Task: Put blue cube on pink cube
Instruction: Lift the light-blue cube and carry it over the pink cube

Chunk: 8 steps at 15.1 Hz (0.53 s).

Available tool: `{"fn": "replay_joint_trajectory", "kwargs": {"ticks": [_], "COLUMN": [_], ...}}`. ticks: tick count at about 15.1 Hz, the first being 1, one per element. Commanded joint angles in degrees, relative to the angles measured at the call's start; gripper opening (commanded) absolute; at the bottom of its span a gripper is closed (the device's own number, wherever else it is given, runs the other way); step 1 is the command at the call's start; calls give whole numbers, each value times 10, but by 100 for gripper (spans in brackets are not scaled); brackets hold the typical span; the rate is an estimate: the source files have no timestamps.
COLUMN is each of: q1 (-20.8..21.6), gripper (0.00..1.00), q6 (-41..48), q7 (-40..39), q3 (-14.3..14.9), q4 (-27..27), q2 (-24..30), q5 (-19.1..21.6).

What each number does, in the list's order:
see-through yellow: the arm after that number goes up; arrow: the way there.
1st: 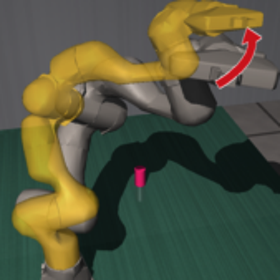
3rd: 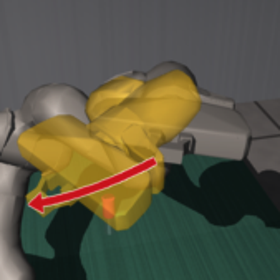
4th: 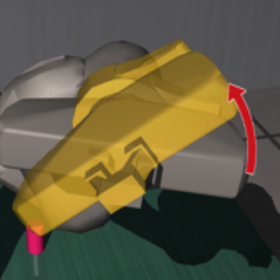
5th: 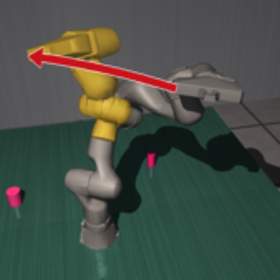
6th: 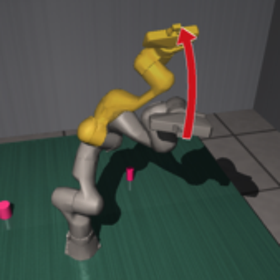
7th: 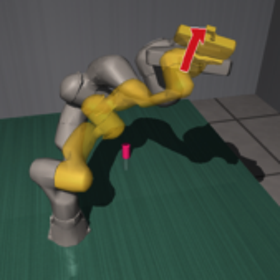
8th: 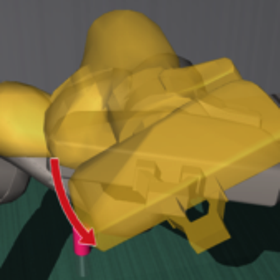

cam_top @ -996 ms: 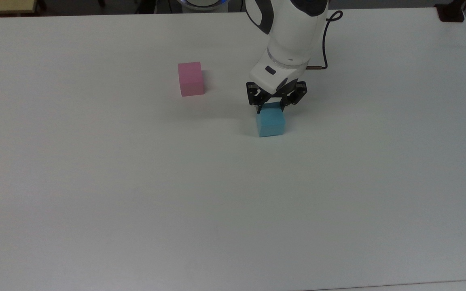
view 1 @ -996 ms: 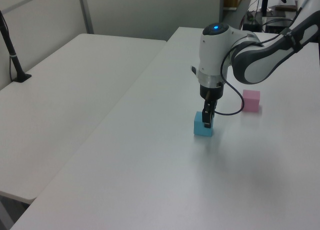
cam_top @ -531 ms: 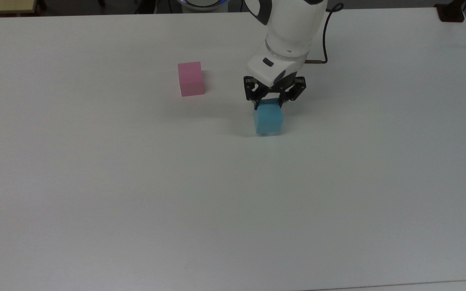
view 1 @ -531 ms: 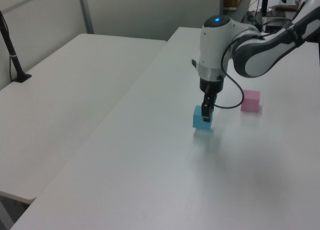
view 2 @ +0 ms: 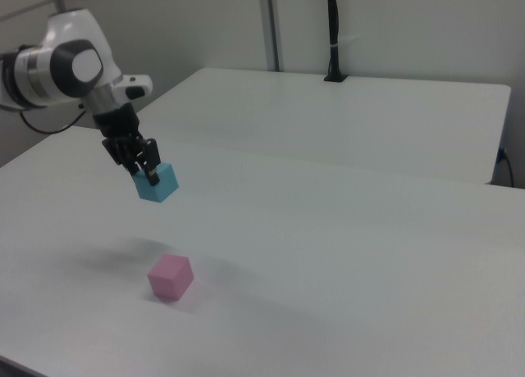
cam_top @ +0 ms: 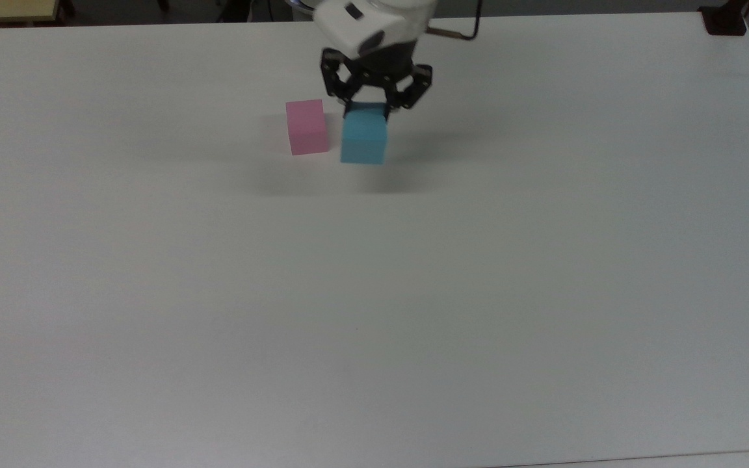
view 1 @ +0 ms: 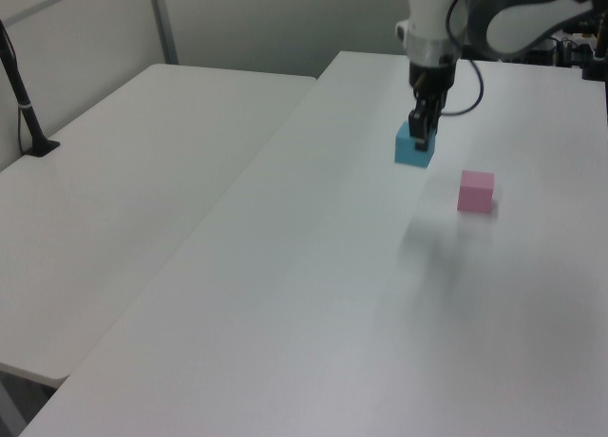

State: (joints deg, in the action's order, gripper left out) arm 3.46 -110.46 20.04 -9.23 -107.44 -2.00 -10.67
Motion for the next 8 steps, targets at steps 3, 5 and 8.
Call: {"fn": "replay_joint_trajectory", "kwargs": {"ticks": [3, 5, 8], "q1": [-49, -50, -50], "gripper": [42, 42, 42], "q6": [71, 80, 74], "q7": [-87, -90, -91], "q3": [3, 3, 3], "q4": [-17, -26, -56], "q2": [81, 84, 89], "q5": [30, 30, 30]}}
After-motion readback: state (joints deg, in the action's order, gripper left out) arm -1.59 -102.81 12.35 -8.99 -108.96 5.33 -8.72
